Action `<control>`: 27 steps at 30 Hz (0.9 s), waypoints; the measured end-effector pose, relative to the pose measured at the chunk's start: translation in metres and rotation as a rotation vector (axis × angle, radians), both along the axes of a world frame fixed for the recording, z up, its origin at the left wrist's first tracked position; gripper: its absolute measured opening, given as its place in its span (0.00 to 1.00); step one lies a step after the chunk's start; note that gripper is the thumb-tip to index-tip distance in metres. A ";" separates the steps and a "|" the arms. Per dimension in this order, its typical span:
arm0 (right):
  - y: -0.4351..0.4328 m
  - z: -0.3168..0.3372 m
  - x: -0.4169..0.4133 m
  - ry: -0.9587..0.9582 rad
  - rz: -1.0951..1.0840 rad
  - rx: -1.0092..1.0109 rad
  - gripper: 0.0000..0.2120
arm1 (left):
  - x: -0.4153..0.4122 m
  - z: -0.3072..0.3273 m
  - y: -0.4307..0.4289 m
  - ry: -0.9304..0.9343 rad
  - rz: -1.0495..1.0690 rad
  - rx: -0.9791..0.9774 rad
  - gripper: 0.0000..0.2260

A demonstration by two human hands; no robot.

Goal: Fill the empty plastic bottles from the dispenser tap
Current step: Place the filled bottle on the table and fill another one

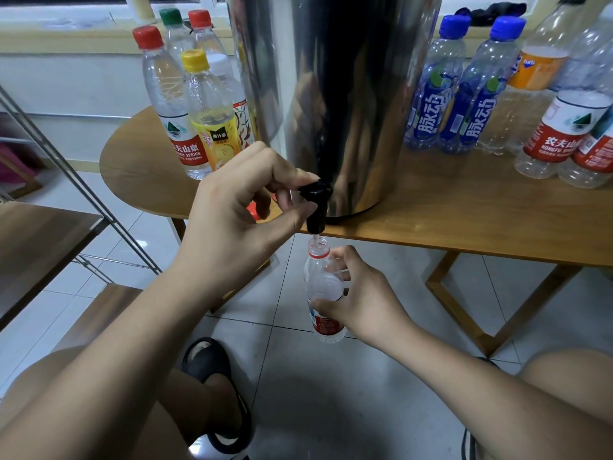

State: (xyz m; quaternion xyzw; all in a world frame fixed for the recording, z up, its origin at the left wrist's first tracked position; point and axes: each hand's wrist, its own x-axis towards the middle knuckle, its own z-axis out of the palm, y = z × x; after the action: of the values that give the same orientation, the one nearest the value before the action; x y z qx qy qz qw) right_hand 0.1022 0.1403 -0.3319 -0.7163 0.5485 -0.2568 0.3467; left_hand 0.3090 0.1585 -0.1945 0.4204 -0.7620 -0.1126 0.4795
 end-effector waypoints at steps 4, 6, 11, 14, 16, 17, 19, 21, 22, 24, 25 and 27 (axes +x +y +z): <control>-0.001 -0.001 0.000 0.002 -0.002 -0.003 0.35 | 0.001 0.000 -0.001 -0.004 -0.004 -0.004 0.10; -0.001 -0.002 0.000 -0.003 -0.003 -0.011 0.35 | 0.001 0.000 -0.001 -0.006 -0.001 -0.006 0.10; -0.002 -0.004 0.000 -0.008 -0.005 -0.019 0.34 | 0.001 0.000 0.000 -0.002 0.002 0.001 0.10; -0.002 -0.005 0.001 0.000 -0.005 -0.018 0.35 | 0.001 0.000 0.000 0.001 0.003 0.004 0.09; -0.003 -0.005 0.002 0.010 -0.001 -0.020 0.35 | 0.000 0.000 0.000 0.002 0.003 0.005 0.10; -0.003 -0.005 0.002 0.014 0.002 -0.021 0.35 | 0.000 0.001 0.000 0.000 0.003 0.004 0.10; -0.004 -0.005 0.002 0.024 0.005 -0.028 0.36 | 0.001 0.001 0.000 -0.004 0.000 0.002 0.09; -0.005 -0.006 0.002 0.047 0.008 -0.039 0.35 | 0.001 0.001 0.000 -0.004 -0.005 0.003 0.09; -0.005 -0.006 0.002 0.061 0.009 -0.044 0.35 | 0.001 0.001 0.000 -0.003 -0.006 0.003 0.09; -0.006 -0.006 0.003 0.083 0.012 -0.052 0.34 | 0.001 0.001 0.001 -0.005 -0.006 0.002 0.09; -0.006 -0.006 0.003 0.094 0.015 -0.057 0.35 | 0.001 0.001 0.001 -0.006 -0.006 0.002 0.09; -0.006 -0.006 0.004 0.117 0.025 -0.064 0.35 | 0.001 0.001 0.001 -0.010 -0.006 0.001 0.09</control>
State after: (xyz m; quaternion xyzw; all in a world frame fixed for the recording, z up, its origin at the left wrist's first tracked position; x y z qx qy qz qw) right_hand 0.1065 0.1340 -0.3381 -0.7477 0.5501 -0.2278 0.2941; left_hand 0.3103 0.1594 -0.1939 0.4190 -0.7654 -0.1123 0.4754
